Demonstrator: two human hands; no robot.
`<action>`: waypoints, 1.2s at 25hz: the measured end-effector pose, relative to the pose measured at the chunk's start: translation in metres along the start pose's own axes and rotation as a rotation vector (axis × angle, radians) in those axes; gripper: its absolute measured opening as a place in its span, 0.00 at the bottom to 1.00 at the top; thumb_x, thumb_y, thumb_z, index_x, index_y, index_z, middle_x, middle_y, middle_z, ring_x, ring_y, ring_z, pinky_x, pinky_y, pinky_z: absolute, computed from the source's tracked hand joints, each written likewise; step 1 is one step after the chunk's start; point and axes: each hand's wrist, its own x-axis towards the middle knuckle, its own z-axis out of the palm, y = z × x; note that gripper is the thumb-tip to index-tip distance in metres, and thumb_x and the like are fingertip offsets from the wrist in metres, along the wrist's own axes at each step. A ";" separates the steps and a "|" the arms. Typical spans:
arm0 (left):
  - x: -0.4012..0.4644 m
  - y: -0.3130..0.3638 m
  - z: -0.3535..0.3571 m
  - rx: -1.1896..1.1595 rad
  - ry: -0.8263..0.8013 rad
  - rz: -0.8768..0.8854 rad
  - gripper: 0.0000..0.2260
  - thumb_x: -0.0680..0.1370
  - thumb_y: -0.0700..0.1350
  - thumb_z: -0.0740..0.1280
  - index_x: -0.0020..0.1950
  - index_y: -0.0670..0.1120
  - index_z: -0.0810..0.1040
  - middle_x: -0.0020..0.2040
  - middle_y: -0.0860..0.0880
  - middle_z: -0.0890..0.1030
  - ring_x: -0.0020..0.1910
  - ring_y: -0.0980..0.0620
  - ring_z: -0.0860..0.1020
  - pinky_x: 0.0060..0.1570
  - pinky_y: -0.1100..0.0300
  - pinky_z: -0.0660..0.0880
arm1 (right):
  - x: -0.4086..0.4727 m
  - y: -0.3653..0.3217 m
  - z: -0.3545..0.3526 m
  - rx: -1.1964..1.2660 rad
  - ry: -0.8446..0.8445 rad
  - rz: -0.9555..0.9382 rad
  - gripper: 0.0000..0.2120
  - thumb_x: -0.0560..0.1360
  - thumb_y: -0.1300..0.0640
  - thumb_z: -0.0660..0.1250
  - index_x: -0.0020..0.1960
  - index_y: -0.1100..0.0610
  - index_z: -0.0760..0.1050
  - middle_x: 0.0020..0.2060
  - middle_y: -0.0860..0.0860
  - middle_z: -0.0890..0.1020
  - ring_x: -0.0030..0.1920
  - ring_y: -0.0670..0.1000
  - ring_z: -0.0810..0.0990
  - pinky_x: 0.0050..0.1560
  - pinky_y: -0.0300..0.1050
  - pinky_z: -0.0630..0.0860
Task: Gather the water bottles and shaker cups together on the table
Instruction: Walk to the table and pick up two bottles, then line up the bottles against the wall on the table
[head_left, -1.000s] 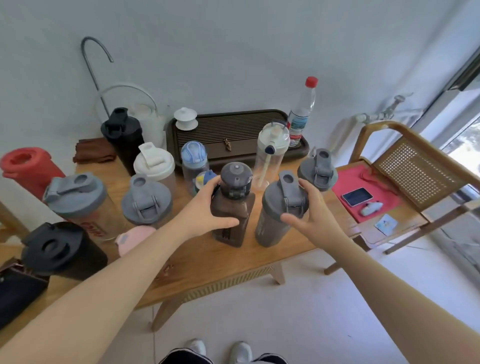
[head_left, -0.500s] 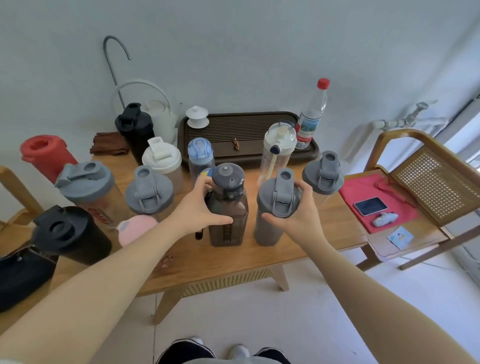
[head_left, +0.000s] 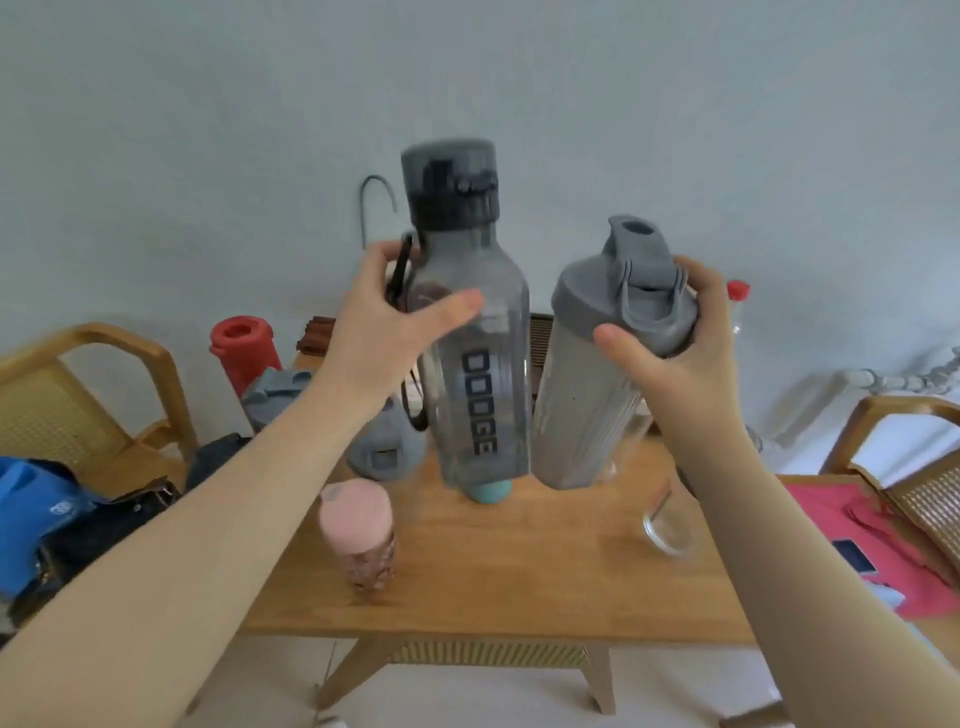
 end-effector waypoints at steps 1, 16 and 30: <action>0.010 0.010 -0.010 0.013 0.030 0.034 0.24 0.59 0.50 0.77 0.50 0.53 0.71 0.39 0.63 0.83 0.42 0.62 0.81 0.46 0.60 0.78 | 0.009 -0.008 0.010 0.019 -0.019 -0.025 0.29 0.58 0.45 0.73 0.56 0.42 0.66 0.52 0.40 0.76 0.53 0.41 0.77 0.52 0.39 0.75; 0.196 -0.014 -0.199 0.202 0.160 0.057 0.23 0.59 0.56 0.76 0.48 0.56 0.70 0.45 0.50 0.78 0.46 0.52 0.78 0.55 0.49 0.77 | 0.142 -0.017 0.259 0.117 -0.184 0.085 0.33 0.63 0.49 0.77 0.63 0.51 0.66 0.56 0.48 0.77 0.54 0.46 0.78 0.56 0.51 0.78; 0.239 -0.231 -0.274 0.192 -0.277 -0.347 0.31 0.64 0.40 0.77 0.62 0.49 0.67 0.59 0.47 0.75 0.58 0.50 0.75 0.55 0.58 0.72 | 0.120 0.090 0.377 -0.535 -0.603 0.295 0.50 0.60 0.52 0.76 0.73 0.49 0.49 0.63 0.50 0.70 0.63 0.51 0.71 0.62 0.48 0.70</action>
